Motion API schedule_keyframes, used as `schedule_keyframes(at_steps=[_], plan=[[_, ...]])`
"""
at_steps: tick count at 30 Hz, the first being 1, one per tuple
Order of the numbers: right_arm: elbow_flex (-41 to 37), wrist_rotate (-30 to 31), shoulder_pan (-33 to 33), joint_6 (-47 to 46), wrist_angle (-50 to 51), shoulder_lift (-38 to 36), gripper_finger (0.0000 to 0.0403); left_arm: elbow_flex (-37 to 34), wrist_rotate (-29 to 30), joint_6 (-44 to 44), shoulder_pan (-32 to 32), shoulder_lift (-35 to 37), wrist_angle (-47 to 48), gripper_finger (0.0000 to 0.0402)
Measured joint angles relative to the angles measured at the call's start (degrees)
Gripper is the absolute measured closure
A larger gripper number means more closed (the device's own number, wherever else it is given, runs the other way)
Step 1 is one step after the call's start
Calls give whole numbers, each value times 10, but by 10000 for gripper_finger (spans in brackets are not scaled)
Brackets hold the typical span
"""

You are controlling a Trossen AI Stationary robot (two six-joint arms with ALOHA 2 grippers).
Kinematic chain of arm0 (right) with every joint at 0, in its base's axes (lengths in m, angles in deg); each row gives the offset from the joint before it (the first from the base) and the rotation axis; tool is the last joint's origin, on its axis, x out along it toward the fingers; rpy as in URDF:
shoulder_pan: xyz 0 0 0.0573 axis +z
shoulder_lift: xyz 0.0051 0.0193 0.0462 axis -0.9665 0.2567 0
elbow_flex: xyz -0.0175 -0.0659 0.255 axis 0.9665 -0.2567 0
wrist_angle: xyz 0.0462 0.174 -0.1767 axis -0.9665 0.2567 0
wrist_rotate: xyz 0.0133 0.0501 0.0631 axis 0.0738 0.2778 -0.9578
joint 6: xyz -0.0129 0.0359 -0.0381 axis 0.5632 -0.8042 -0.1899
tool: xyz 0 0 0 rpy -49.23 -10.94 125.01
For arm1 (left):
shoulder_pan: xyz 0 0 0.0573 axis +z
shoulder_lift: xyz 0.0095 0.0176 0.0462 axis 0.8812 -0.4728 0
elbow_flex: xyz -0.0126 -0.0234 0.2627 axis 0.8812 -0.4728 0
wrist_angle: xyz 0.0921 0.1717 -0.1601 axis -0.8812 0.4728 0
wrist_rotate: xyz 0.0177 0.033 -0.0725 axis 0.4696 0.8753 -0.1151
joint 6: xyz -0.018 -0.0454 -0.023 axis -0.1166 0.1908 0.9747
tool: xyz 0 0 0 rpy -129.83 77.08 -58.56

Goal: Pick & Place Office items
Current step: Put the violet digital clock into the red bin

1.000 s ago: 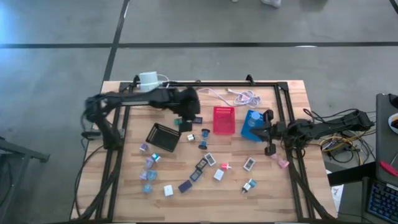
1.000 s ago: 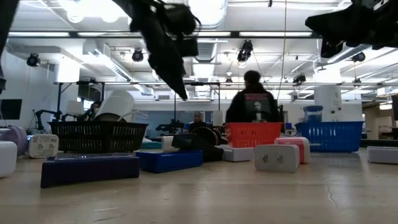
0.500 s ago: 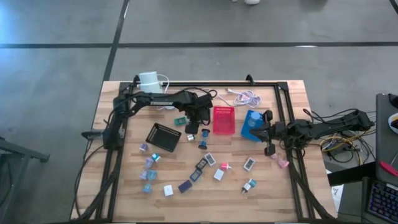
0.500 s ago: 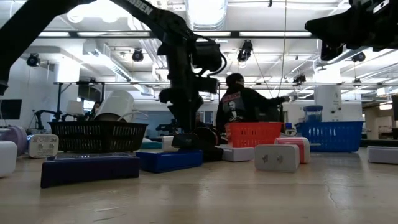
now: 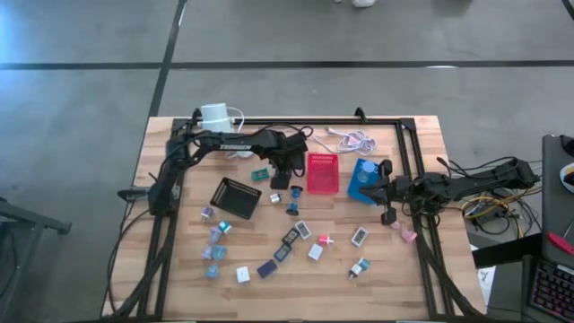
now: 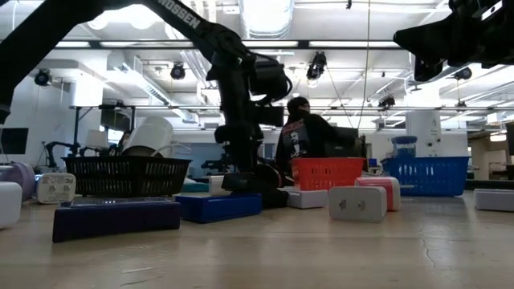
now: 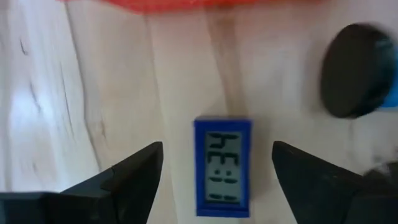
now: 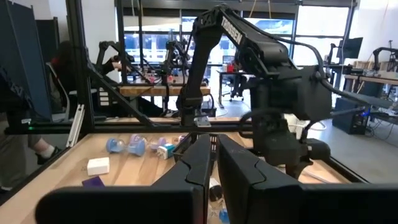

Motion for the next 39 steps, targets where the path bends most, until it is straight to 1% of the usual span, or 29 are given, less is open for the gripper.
schedule_keyframes(at_steps=[7, 12, 14, 16, 20, 21, 27, 30, 33, 36, 39], plan=[[0, 2, 0, 2, 0, -1, 381, 0, -3, -3, 4, -28, -3, 99], [0, 4, 0, 3, 2, 0, 381, 0, 5, -5, 4, -31, -5, 106], [0, 4, 0, 4, 3, 0, 381, 0, 3, -5, 4, -31, -4, 125], [0, 3, 0, 5, 3, 0, 381, 0, 3, -5, 4, -31, -2, 157], [0, 3, 0, 4, 3, 0, 381, 0, 3, -6, 3, -32, -3, 250], [0, 3, 0, 2, 3, 0, 381, 0, 3, -10, 3, -32, -7, 258], [0, 3, 0, 0, 3, -1, 381, -1, 8, -26, 4, -21, 6, 257], [0, 3, 0, 0, 3, 0, 381, -3, -7, -22, 6, 5, 28, 257], [0, 3, 0, 1, 3, 0, 381, -12, -31, -13, 5, 55, 36, 257], [0, 3, 0, 2, 4, 0, 381, -54, -66, -3, 4, 116, 7, 257], [0, 3, 0, 2, 8, 0, 381, -120, -122, 6, 5, 202, -55, 257]])
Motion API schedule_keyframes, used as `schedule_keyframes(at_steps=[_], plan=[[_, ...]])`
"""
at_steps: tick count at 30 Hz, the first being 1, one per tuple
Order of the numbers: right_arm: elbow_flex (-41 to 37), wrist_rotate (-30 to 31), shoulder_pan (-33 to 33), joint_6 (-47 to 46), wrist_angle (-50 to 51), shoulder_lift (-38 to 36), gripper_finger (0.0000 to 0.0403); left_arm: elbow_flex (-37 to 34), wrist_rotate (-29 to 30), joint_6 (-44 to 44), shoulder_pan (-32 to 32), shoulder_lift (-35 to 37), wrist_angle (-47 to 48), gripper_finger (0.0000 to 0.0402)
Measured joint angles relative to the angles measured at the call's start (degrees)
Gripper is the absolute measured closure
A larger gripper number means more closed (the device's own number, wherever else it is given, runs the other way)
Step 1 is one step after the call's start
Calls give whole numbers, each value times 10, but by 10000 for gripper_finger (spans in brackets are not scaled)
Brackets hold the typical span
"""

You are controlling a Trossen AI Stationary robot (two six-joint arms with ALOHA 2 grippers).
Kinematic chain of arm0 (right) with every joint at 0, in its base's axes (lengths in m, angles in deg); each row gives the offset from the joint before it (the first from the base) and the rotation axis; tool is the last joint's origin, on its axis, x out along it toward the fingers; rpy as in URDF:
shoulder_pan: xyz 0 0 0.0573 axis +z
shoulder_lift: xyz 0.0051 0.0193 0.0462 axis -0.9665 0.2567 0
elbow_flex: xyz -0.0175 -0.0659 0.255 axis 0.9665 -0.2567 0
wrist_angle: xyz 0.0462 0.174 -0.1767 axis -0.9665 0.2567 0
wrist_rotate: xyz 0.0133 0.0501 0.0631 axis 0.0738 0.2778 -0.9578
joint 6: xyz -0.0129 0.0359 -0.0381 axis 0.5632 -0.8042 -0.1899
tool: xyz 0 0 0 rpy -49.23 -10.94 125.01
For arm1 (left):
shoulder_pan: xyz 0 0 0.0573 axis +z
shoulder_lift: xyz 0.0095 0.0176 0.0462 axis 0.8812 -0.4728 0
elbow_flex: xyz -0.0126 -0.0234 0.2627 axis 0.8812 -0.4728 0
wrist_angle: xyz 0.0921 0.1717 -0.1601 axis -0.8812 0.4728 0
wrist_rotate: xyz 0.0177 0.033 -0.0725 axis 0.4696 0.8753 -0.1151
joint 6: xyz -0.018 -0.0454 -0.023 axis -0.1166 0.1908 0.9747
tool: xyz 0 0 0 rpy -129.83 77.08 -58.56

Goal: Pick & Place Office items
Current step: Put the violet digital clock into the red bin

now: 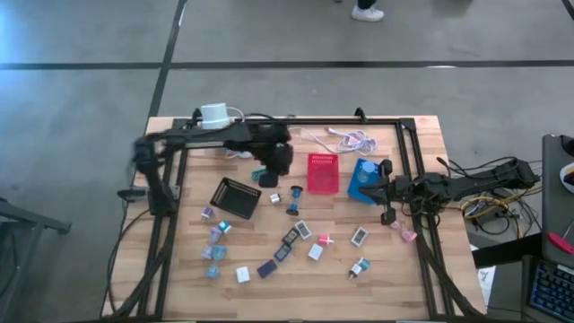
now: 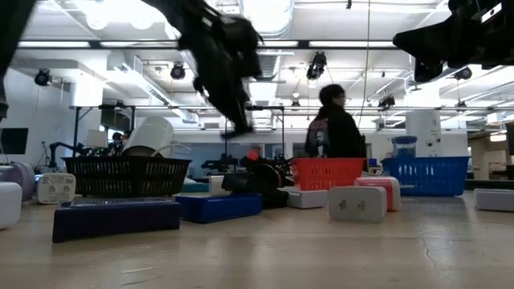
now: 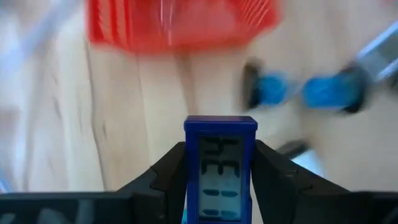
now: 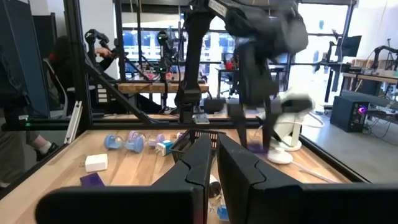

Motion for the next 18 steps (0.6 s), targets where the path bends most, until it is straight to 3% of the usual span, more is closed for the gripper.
schedule_keyframes(at_steps=[7, 14, 18], plan=[[0, 0, 0, -2, 2, 0, 381, -218, -112, 71, 14, 237, -203, 257], [0, 1, 0, -2, -6, 0, 381, -411, -129, 156, 15, 468, -372, 257], [0, 1, 0, -2, -10, 0, 381, -501, -129, 213, 15, 564, -452, 257]])
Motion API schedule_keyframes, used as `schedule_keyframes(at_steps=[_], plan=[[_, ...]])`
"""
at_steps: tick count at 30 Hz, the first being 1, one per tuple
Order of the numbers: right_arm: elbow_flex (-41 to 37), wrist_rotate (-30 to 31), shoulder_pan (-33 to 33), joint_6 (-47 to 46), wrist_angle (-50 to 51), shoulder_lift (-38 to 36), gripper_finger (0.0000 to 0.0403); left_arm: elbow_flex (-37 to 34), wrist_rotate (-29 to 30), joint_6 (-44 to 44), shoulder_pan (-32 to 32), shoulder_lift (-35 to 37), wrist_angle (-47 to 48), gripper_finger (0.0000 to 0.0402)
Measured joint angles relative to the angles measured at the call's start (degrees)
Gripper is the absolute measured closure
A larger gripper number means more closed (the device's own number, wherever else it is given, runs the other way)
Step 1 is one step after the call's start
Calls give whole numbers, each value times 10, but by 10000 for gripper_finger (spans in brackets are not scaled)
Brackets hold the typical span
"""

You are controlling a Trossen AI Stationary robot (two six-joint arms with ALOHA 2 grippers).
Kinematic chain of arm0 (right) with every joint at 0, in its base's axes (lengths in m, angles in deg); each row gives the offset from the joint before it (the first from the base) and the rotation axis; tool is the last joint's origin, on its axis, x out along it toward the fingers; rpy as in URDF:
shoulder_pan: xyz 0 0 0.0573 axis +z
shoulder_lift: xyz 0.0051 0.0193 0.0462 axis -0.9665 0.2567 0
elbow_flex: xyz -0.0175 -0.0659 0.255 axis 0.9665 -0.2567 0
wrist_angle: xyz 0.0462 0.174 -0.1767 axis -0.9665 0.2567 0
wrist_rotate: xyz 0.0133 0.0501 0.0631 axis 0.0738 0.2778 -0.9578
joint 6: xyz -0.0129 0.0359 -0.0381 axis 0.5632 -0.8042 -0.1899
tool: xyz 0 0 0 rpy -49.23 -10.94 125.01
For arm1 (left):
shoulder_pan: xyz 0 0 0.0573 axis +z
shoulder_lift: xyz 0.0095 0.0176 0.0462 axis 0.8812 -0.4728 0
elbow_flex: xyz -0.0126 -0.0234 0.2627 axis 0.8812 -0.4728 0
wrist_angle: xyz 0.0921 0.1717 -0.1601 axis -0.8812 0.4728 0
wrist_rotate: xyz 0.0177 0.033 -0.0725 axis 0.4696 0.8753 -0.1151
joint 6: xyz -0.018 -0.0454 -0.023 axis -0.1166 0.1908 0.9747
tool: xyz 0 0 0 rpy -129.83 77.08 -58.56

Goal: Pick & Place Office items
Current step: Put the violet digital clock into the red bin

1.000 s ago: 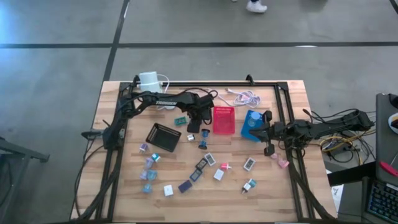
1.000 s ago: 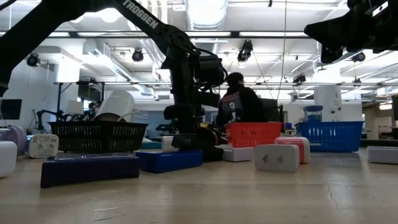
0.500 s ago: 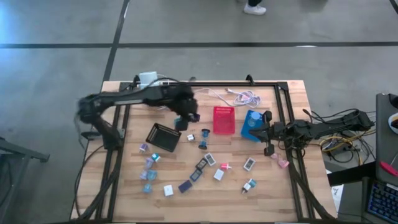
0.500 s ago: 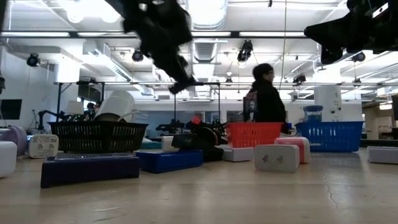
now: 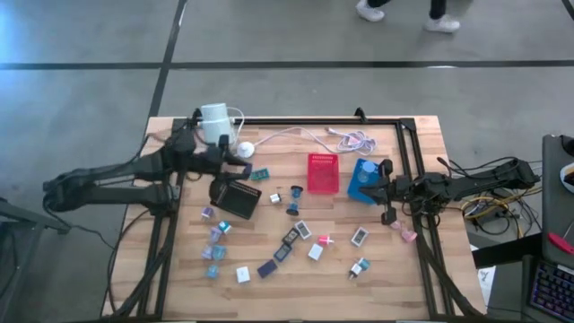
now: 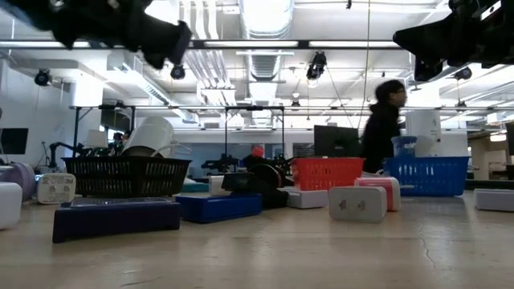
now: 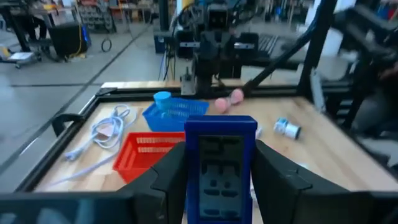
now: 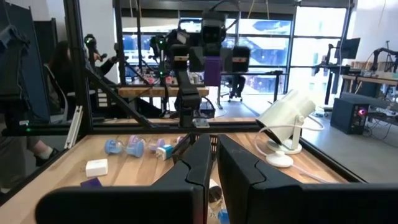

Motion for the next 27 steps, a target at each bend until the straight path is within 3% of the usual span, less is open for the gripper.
schedule_keyframes(at_steps=[6, 11, 27], plan=[[0, 0, 0, 0, 0, 0, 381, -99, 5, 24, 0, 90, -34, 257], [0, 13, 0, 0, 0, 0, 381, -172, 5, 64, 0, 132, -118, 257], [0, 31, 0, -1, 0, 0, 381, -268, 26, 92, 0, 151, -215, 258]])
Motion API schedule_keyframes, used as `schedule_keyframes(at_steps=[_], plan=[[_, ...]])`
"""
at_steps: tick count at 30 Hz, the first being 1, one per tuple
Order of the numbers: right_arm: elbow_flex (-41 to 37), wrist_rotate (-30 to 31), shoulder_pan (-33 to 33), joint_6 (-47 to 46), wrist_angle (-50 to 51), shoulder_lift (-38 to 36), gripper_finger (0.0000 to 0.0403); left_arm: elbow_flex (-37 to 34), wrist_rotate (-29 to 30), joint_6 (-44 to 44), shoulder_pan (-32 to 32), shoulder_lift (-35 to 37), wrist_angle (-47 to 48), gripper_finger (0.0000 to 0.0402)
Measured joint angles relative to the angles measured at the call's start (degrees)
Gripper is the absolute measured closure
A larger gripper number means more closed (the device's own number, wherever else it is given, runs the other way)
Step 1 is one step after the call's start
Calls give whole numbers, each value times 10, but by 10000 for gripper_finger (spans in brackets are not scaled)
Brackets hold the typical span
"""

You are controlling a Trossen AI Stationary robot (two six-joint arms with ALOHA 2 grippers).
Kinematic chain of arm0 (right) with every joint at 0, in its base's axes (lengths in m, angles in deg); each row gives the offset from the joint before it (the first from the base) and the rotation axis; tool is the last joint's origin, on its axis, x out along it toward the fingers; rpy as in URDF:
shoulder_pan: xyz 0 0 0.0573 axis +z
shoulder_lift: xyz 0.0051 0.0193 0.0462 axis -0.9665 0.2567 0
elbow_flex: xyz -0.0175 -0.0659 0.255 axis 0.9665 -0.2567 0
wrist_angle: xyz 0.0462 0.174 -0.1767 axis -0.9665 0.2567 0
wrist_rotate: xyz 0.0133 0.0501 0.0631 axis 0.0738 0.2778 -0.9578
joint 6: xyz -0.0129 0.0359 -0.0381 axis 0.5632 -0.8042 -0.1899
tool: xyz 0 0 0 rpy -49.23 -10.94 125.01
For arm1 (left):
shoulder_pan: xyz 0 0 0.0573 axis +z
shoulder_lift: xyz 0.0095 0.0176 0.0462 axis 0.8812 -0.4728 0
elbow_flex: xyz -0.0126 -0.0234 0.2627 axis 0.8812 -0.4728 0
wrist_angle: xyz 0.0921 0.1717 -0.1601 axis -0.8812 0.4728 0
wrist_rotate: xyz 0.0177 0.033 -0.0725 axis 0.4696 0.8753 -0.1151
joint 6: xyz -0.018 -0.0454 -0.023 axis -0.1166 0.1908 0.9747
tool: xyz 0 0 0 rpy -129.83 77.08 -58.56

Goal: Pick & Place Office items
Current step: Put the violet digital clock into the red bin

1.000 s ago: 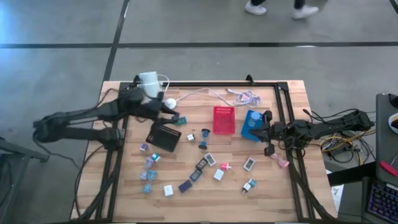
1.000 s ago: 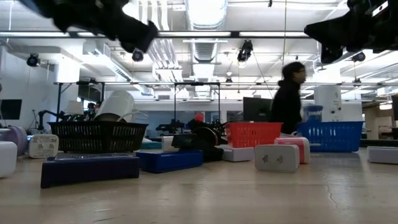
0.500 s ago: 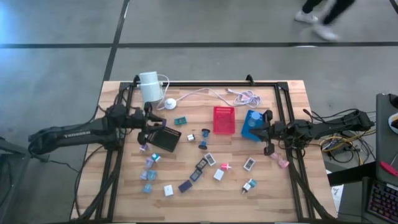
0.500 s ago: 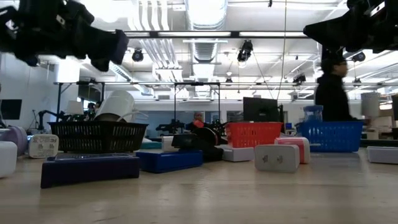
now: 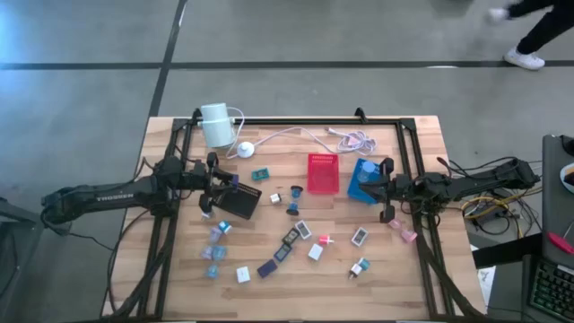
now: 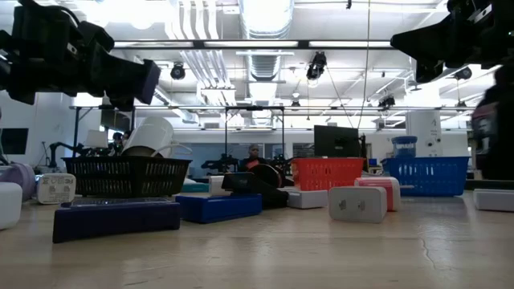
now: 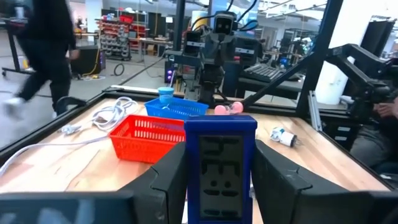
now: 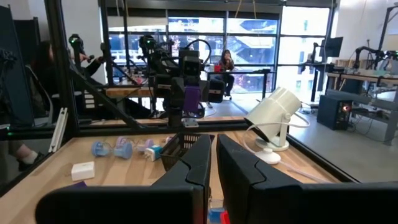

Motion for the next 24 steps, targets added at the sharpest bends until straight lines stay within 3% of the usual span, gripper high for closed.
schedule_keyframes(at_steps=[6, 11, 16, 24], plan=[[0, 4, 0, 1, 0, 0, 381, 32, 2, 33, 0, -12, 50, 258], [0, 20, 0, 1, 0, 0, 381, 173, 56, 17, 0, -66, 229, 258], [0, 30, 0, 2, -1, 0, 381, 365, 102, -30, 0, -191, 367, 258], [0, 30, 0, 4, -2, 0, 381, 615, 52, -96, -1, -435, 438, 258]])
